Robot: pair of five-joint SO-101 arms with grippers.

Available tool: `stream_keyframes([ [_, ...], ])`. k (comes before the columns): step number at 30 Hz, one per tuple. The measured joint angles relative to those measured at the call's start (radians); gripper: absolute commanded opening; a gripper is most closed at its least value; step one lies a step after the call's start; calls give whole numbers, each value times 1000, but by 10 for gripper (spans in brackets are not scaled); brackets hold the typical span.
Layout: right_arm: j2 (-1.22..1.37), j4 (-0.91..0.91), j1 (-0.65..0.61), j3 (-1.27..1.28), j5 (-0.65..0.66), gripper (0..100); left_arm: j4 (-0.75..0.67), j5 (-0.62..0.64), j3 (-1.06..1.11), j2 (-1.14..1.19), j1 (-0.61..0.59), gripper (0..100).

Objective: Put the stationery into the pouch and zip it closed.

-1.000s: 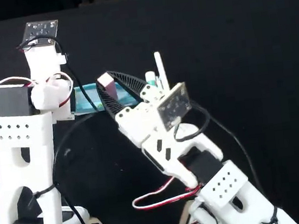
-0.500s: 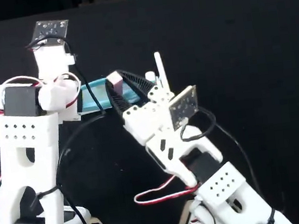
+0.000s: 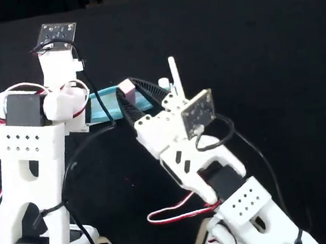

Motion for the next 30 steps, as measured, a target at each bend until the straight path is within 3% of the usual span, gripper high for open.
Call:
stream_keyframes([
  [23, 2, 75, 0, -51, 51, 17, 0, 0, 3, 0, -6, 30],
  [30, 123, 307, -31, -253, 60, 170, -5, 0, 6, 0, -26, 30],
])
